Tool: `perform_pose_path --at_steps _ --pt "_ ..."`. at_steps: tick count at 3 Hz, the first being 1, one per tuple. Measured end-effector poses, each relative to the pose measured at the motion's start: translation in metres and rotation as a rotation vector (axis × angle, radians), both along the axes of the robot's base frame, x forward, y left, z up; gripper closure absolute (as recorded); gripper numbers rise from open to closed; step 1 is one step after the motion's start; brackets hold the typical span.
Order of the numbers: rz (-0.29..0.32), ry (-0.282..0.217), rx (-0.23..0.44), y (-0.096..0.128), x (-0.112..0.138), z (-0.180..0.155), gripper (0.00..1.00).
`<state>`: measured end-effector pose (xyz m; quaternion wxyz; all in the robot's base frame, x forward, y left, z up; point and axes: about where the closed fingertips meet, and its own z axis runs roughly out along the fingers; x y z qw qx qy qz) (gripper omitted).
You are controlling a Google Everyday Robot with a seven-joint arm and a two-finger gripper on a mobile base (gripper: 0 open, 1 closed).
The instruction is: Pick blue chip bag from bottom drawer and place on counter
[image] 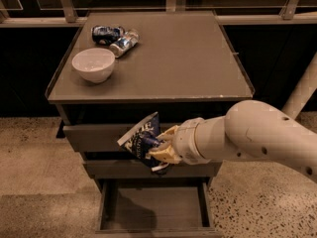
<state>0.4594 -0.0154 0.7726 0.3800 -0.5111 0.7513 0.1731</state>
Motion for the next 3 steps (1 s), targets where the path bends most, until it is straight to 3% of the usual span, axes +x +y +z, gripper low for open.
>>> perform_pose_path --at_steps 2,3 --pt "0.017 -0.022 -0.004 0.002 -0.002 0.013 1.0" --pt "0.005 -0.094 -0.038 0.003 0.008 0.055 1.0"
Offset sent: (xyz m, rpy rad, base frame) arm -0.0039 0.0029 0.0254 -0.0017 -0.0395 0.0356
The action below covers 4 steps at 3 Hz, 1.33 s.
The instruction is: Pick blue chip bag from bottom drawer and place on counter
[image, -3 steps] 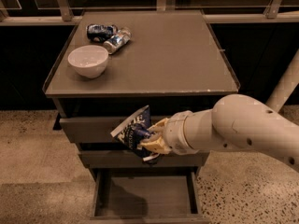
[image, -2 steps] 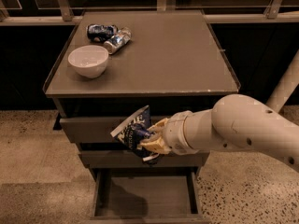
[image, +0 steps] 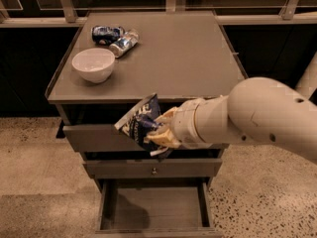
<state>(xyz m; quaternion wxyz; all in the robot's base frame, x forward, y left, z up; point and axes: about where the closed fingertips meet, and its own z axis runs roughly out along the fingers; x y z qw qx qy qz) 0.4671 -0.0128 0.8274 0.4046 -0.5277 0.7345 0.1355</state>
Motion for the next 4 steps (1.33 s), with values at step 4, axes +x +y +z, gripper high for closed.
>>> perform_pose_path --at_steps 4 --pt "0.024 -0.116 0.183 -0.064 0.122 0.07 1.0"
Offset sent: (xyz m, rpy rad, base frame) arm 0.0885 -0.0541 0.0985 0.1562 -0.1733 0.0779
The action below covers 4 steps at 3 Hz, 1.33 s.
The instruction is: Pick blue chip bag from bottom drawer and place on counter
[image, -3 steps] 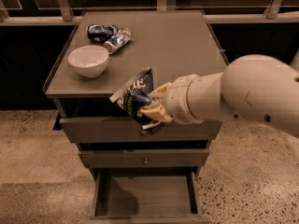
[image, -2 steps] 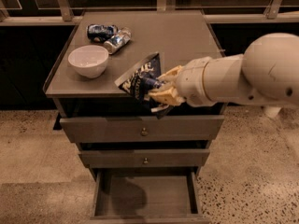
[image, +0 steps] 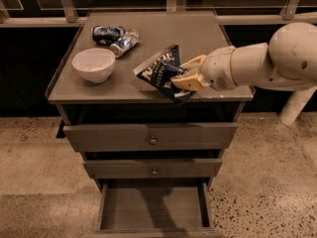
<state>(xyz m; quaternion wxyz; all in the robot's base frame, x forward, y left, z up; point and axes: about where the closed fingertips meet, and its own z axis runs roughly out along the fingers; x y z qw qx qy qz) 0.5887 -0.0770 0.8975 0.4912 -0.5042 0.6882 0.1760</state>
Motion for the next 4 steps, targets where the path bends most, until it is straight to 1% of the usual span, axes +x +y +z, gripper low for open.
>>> perform_pose_path --at_steps 1,2,3,4 --pt "-0.02 0.006 0.024 -0.012 0.026 0.001 1.0" --pt "-0.06 0.014 0.033 -0.02 0.045 0.002 1.0" --pt "-0.115 0.01 0.022 -0.027 0.057 0.007 1.0" --pt "-0.118 0.011 0.023 -0.027 0.057 0.007 0.81"
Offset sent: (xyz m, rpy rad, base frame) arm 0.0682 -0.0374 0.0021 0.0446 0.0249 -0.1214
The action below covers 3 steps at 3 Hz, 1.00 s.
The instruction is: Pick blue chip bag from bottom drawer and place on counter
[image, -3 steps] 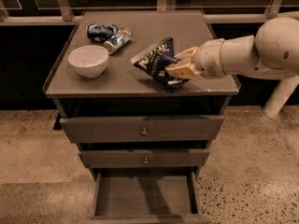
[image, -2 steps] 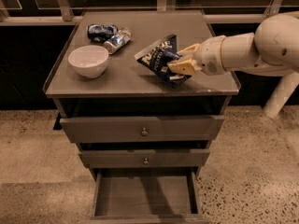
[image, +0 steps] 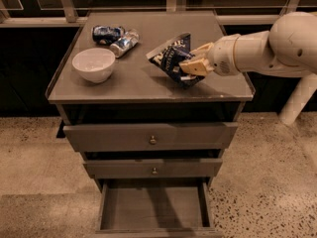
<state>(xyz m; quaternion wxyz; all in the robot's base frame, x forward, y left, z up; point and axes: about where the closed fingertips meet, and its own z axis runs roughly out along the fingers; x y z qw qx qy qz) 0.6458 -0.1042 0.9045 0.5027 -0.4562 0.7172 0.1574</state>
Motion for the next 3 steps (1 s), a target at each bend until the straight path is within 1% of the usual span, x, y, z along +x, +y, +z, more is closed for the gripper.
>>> perform_pose_path --at_steps 3 --pt "0.0 0.0 0.0 0.0001 0.0 0.0 0.11"
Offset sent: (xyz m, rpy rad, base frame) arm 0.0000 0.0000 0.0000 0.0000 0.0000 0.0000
